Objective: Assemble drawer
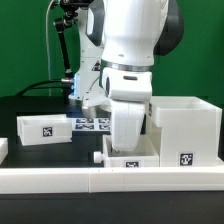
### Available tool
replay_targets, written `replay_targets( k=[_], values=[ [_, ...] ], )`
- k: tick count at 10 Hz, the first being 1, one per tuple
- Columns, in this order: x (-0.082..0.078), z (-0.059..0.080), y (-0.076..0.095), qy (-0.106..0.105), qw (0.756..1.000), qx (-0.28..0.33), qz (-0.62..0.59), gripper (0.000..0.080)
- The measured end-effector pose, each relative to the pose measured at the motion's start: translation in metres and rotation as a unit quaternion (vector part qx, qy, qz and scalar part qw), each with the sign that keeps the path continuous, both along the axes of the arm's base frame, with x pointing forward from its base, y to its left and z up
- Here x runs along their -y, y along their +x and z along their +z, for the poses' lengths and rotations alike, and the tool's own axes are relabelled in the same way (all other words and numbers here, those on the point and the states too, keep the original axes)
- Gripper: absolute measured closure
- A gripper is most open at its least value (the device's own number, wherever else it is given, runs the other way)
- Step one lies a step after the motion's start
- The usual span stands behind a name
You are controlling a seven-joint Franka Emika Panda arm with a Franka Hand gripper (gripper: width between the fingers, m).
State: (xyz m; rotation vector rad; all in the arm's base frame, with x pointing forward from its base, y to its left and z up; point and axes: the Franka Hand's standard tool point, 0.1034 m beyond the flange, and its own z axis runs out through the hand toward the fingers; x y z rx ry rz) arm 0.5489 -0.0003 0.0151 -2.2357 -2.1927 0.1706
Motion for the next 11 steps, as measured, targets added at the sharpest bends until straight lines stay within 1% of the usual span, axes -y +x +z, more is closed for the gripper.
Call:
replay_targets(
  k=[3, 11],
  values=[
    [0.0010, -0.0003, -0.0002, -0.004, 1.000, -0.001, 0.011, 0.0757],
    [0.0065, -0.0003, -0.0014, -0.002, 1.000, 0.001, 0.015, 0.0757]
  ],
)
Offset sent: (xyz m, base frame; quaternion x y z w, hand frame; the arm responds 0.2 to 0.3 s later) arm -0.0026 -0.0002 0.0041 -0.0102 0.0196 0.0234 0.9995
